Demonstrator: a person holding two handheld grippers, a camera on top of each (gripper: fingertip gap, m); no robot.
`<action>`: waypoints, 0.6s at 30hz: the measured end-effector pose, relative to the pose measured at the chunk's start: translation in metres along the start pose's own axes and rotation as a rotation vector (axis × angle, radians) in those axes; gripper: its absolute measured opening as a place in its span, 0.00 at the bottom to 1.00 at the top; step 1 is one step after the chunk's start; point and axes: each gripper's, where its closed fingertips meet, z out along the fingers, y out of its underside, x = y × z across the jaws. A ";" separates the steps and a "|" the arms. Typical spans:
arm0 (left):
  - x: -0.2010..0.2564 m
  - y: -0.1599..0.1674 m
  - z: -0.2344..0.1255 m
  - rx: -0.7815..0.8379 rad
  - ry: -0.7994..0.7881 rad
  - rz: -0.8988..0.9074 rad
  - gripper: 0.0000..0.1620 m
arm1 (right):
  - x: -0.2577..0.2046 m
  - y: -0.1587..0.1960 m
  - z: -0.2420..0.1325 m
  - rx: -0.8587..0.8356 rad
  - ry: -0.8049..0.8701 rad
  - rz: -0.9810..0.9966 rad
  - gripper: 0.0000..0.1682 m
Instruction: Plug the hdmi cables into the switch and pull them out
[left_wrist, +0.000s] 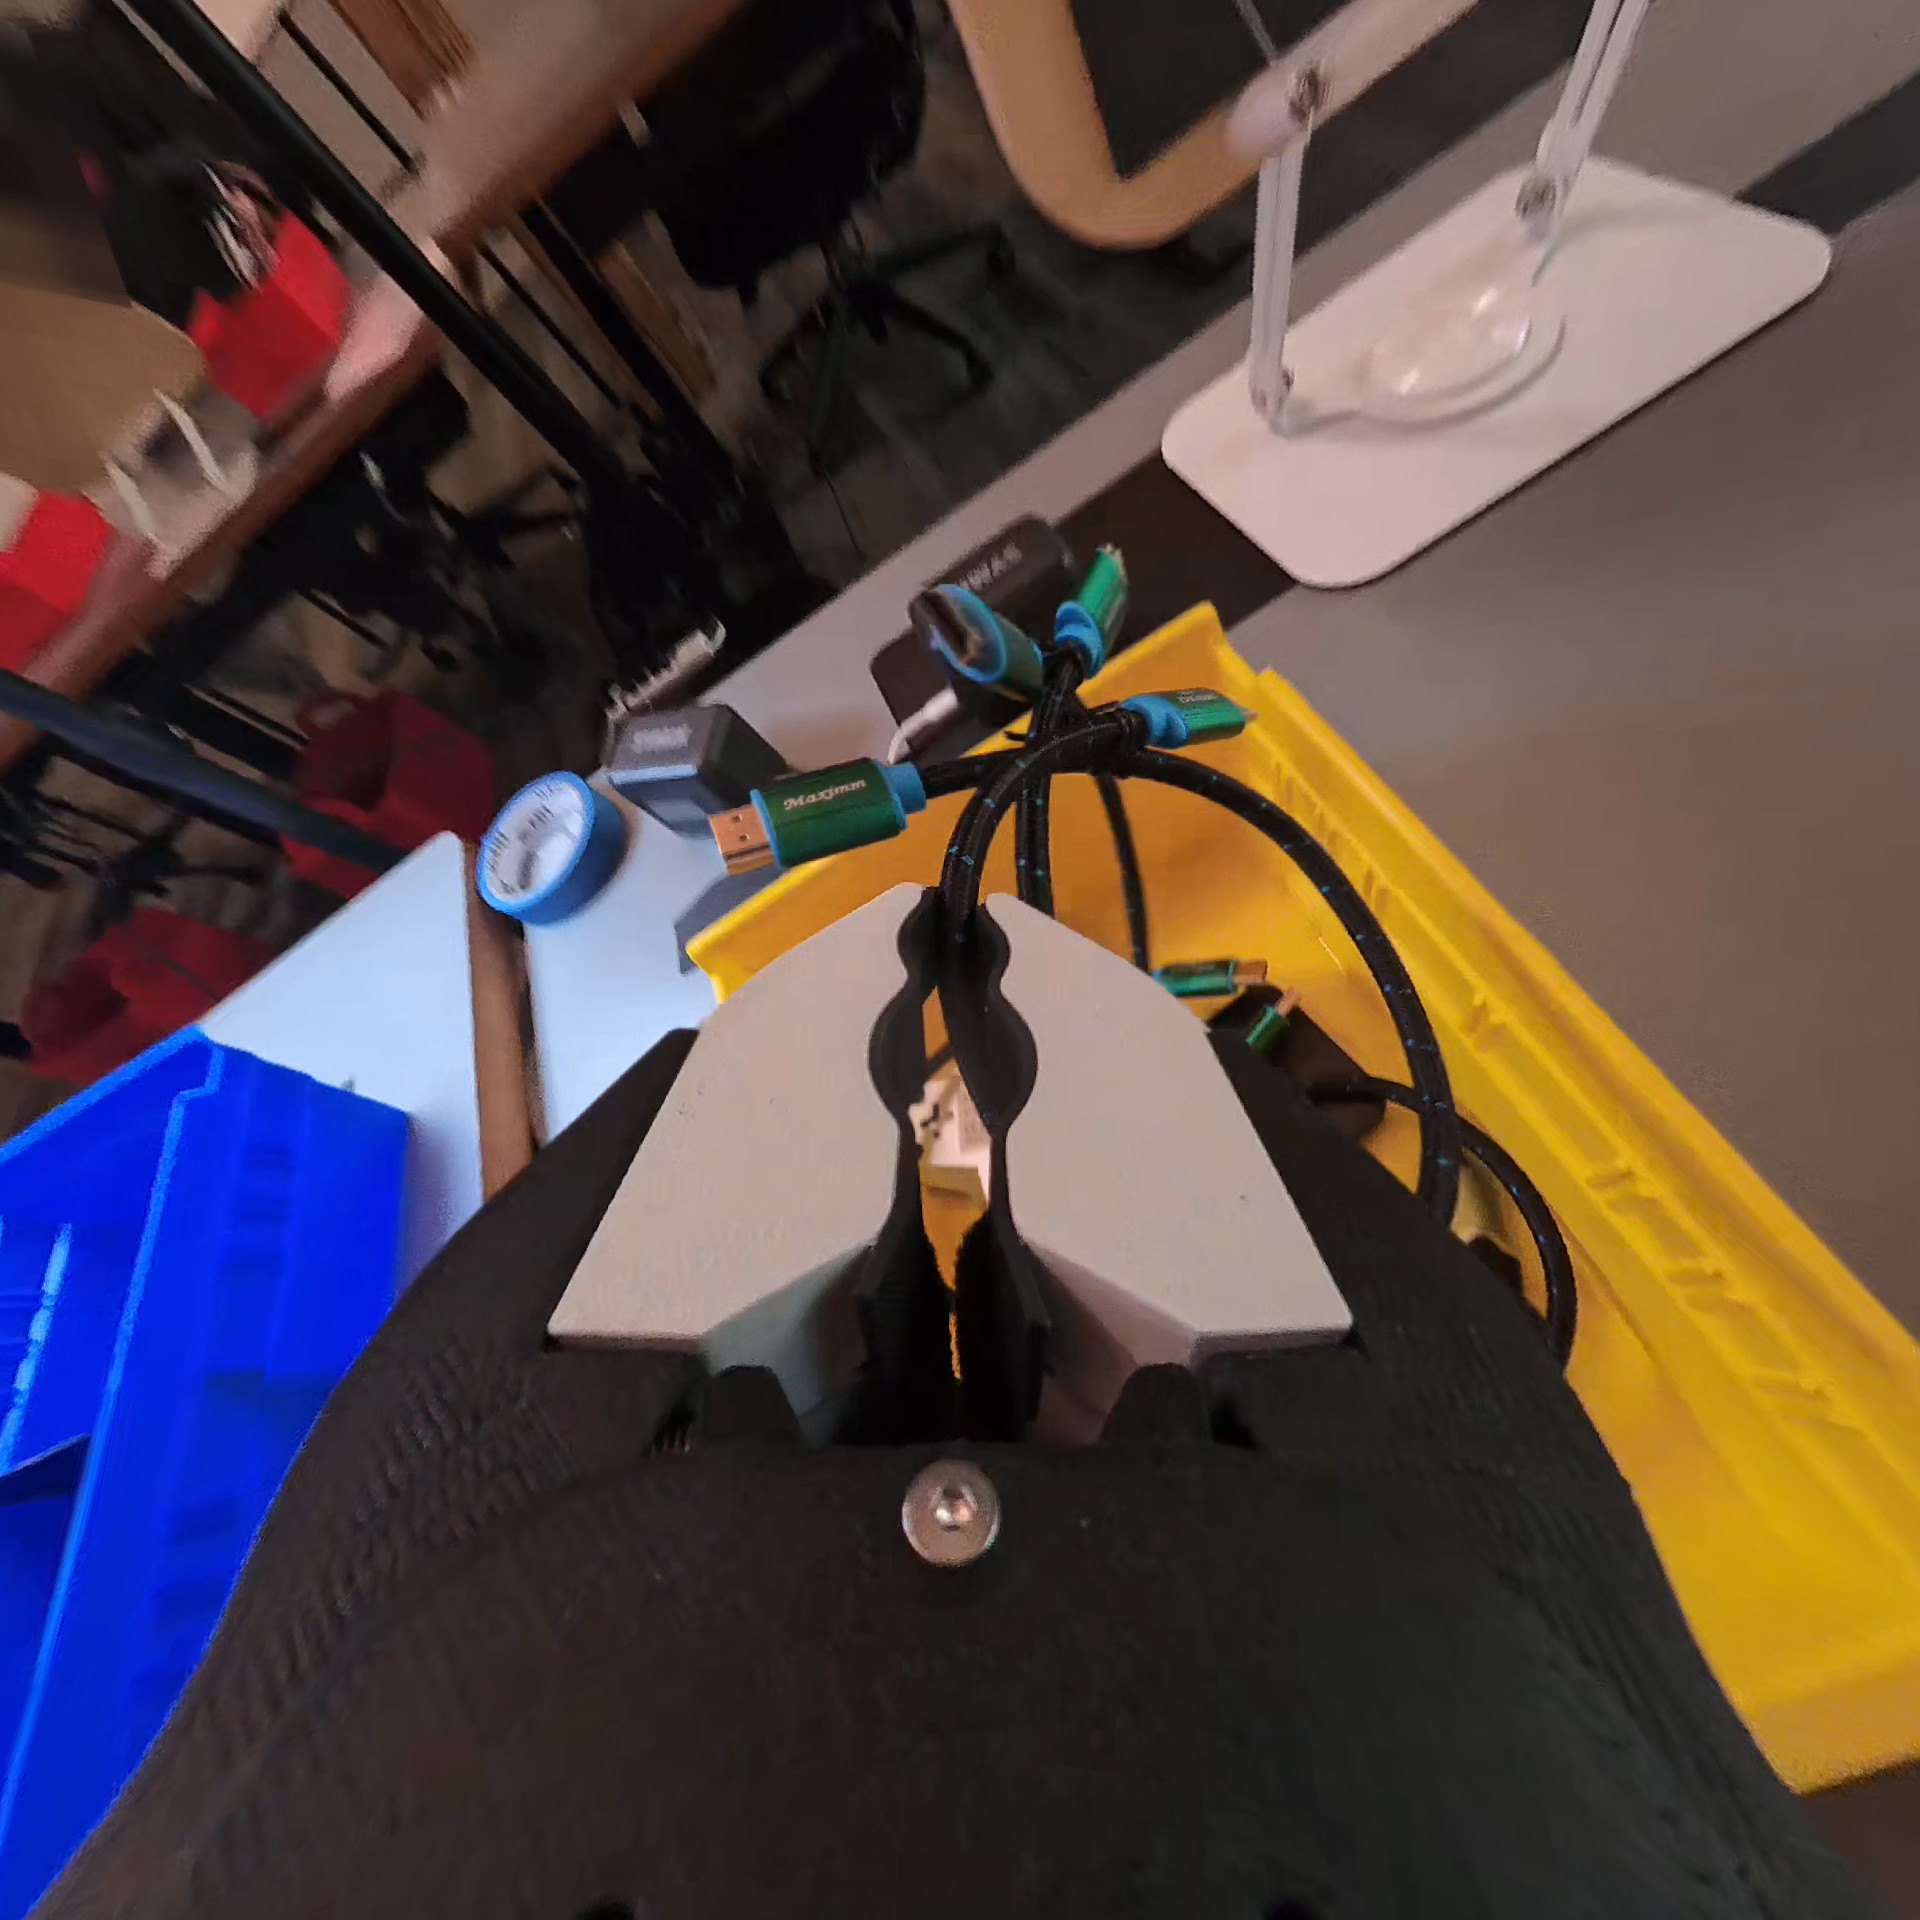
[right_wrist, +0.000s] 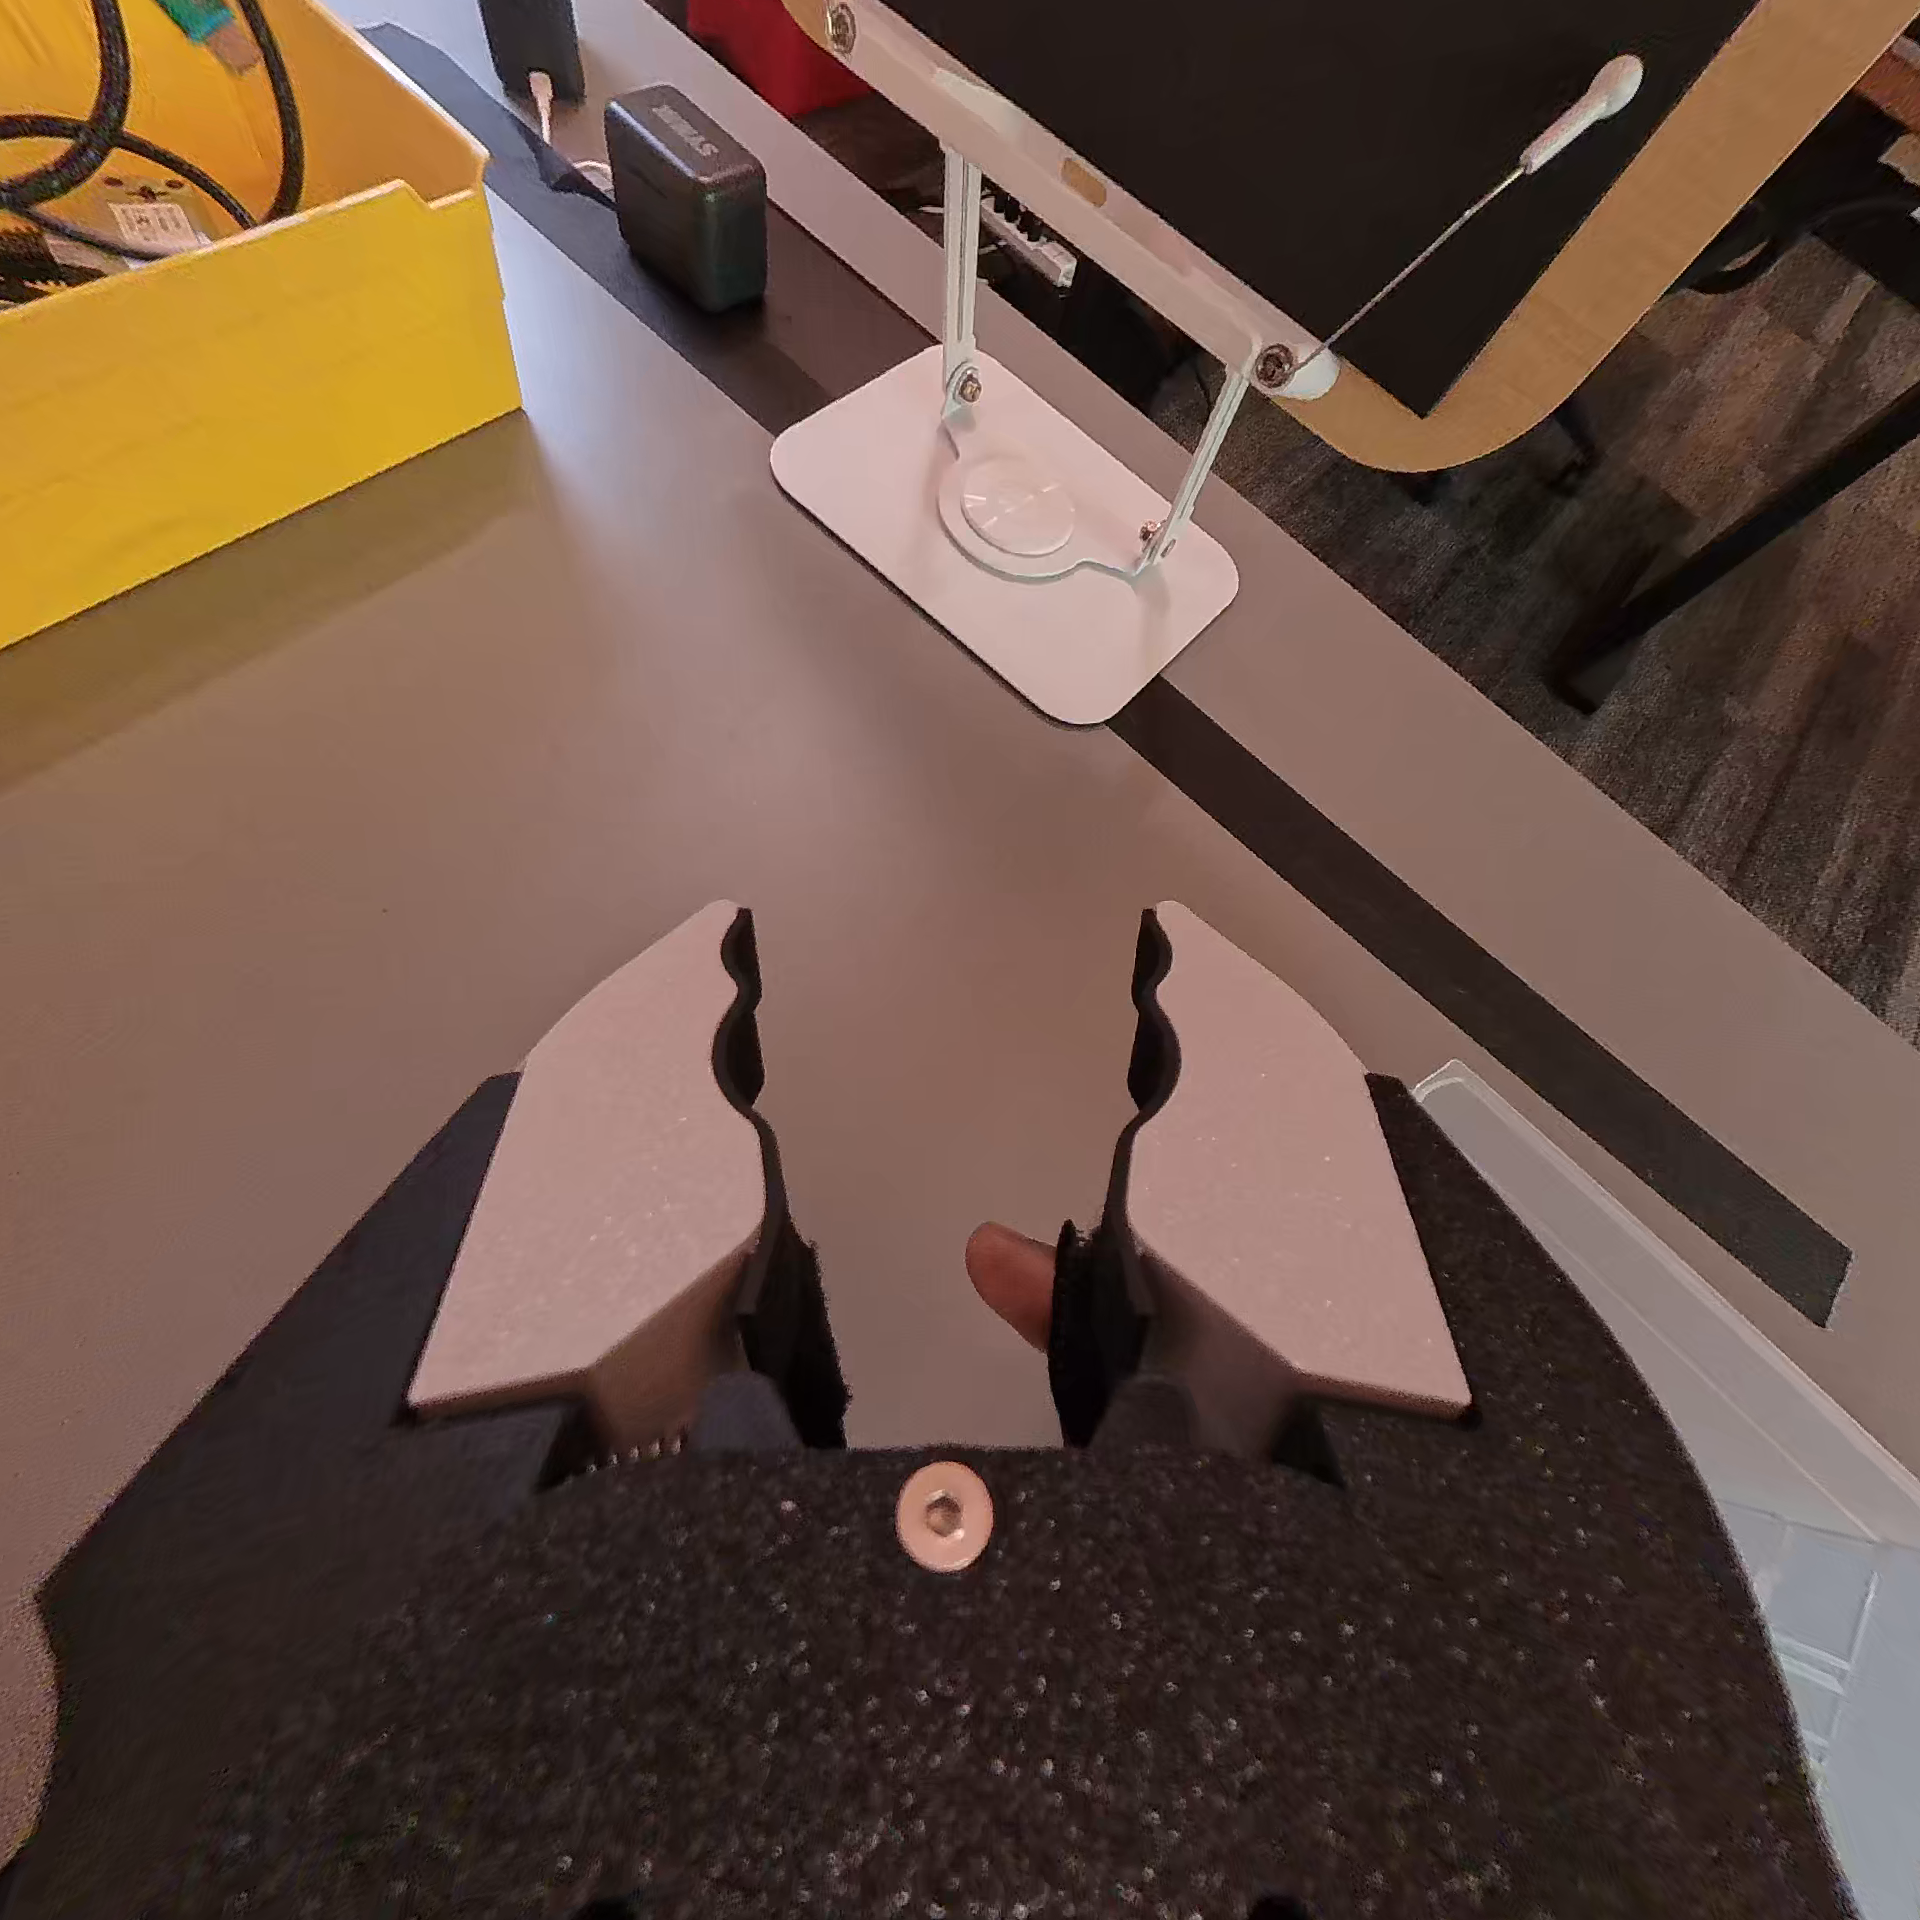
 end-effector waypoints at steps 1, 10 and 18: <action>-0.001 -0.008 -0.003 0.036 -0.023 0.020 0.04 | -0.001 -0.001 0.000 0.002 -0.002 -0.003 0.41; 0.006 -0.093 -0.046 0.483 -0.180 0.146 0.04 | -0.020 -0.025 0.005 0.113 -0.060 -0.057 0.41; 0.069 -0.153 -0.089 0.875 0.193 0.058 0.04 | -0.058 -0.091 -0.006 0.553 -0.240 -0.028 0.30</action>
